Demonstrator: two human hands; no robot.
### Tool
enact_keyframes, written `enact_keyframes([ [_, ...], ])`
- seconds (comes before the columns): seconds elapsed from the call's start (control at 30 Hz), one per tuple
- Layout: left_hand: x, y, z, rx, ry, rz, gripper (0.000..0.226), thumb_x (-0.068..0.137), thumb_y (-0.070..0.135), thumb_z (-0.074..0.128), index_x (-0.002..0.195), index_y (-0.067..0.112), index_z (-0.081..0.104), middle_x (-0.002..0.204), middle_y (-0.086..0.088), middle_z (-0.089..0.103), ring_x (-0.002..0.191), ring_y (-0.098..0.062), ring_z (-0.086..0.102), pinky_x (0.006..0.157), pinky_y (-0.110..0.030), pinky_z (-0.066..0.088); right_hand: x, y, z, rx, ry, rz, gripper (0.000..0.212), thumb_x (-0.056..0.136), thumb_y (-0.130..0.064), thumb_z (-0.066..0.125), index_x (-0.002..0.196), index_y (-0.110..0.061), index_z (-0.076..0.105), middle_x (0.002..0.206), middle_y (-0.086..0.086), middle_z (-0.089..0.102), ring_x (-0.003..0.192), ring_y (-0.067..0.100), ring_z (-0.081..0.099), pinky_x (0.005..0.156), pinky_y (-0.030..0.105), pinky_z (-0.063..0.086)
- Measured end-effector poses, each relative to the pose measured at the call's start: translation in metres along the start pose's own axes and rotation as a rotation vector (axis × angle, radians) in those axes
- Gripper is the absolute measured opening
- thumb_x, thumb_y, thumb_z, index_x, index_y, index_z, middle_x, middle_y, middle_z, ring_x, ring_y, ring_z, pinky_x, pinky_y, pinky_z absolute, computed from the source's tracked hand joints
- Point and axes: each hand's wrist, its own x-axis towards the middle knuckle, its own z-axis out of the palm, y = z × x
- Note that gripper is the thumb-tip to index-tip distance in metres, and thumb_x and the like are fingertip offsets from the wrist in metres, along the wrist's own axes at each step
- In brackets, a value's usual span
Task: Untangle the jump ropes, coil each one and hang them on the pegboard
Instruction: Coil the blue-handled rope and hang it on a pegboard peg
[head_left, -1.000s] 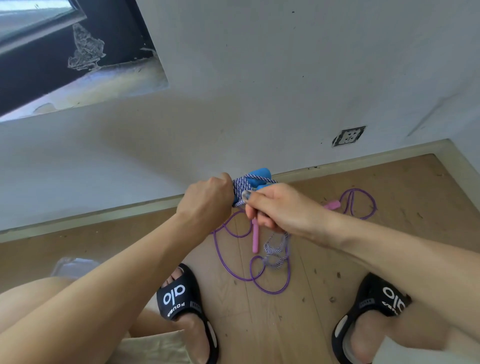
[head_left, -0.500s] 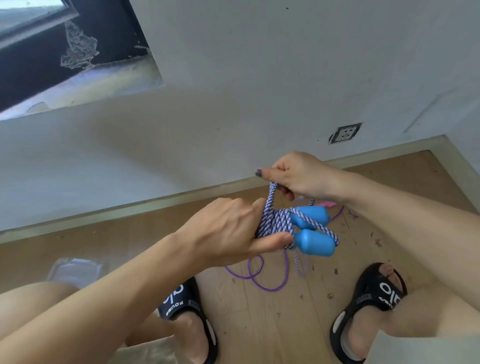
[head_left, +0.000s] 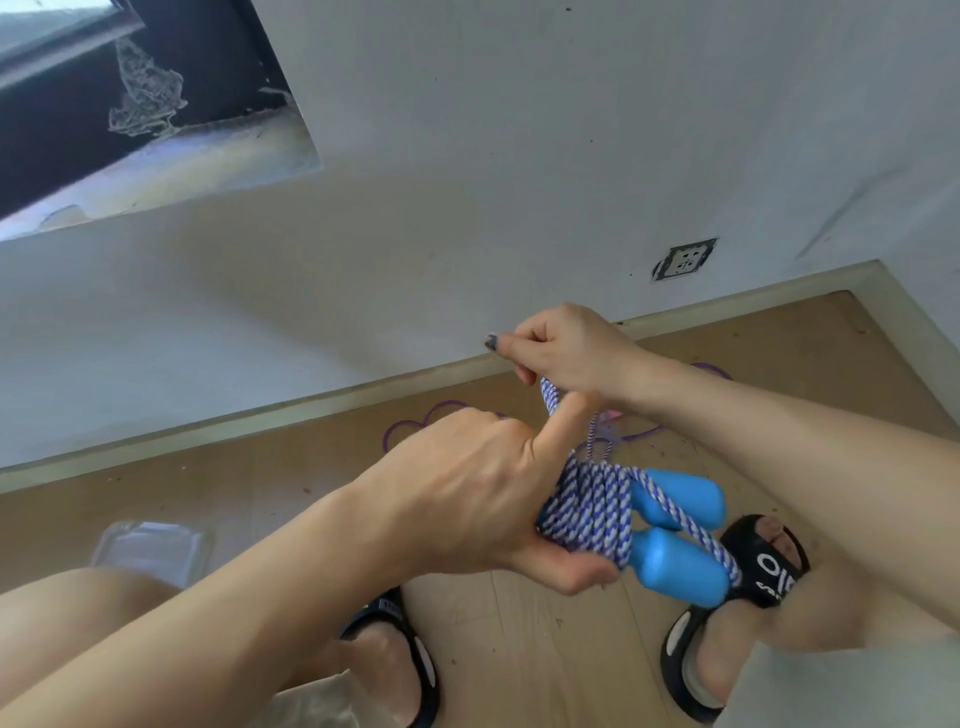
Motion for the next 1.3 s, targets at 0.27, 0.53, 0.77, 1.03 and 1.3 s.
enact_keyframes([
  [0.27, 0.002, -0.004, 0.018, -0.185, -0.021, -0.065, 0.058, 0.07, 0.04, 0.068, 0.113, 0.024, 0.033, 0.056, 0.003, 0.047, 0.049, -0.027, 0.044, 0.046, -0.031, 0.028, -0.002, 0.009, 0.014, 0.028, -0.143, 0.117, 0.06, 0.097, -0.051, 0.049, 0.062, -0.004, 0.059, 0.043, -0.004, 0.047, 0.043, 0.01, 0.043, 0.054, 0.031, 0.035],
  [0.53, 0.003, -0.041, 0.021, -0.491, 0.17, -0.44, 0.031, 0.073, 0.022, 0.071, 0.096, 0.024, 0.051, 0.065, 0.009, 0.057, 0.057, -0.015, 0.049, 0.052, -0.03, 0.04, -0.022, 0.053, 0.07, 0.557, -0.345, 0.373, 0.011, 0.103, -0.019, 0.046, 0.098, -0.01, 0.049, 0.061, -0.001, 0.047, 0.047, 0.011, 0.035, 0.041, 0.026, 0.034],
  [0.77, 0.005, -0.086, 0.035, -0.494, 0.107, -0.729, 0.013, 0.08, 0.017, 0.067, 0.084, 0.016, 0.054, 0.069, 0.002, 0.057, 0.067, -0.023, 0.052, 0.052, -0.026, 0.035, -0.049, 0.022, 0.048, 0.31, -0.167, 0.088, 0.044, 0.105, -0.039, 0.042, 0.074, -0.009, 0.051, 0.052, -0.014, 0.038, 0.046, 0.002, 0.034, 0.052, 0.022, 0.026],
  [1.03, -0.005, -0.103, 0.065, -0.138, -0.13, -0.771, 0.017, 0.086, 0.021, 0.057, 0.099, 0.012, 0.049, 0.082, -0.008, 0.056, 0.073, -0.035, 0.059, 0.059, -0.037, 0.046, -0.05, 0.006, 0.011, 0.287, -0.099, 0.0, 0.048, 0.099, -0.04, 0.055, 0.06, -0.016, 0.042, 0.054, -0.006, 0.033, 0.049, 0.006, 0.03, 0.05, 0.023, 0.025],
  [1.3, 0.01, -0.058, 0.055, 0.007, -0.318, -0.398, 0.03, 0.086, 0.038, 0.062, 0.108, 0.02, 0.053, 0.091, -0.001, 0.065, 0.072, -0.024, 0.061, 0.06, -0.032, 0.047, -0.024, 0.003, -0.03, 0.038, 0.077, -0.109, 0.06, 0.091, -0.053, 0.062, 0.059, -0.008, 0.039, 0.054, -0.005, 0.023, 0.052, 0.011, 0.022, 0.052, 0.031, 0.019],
])
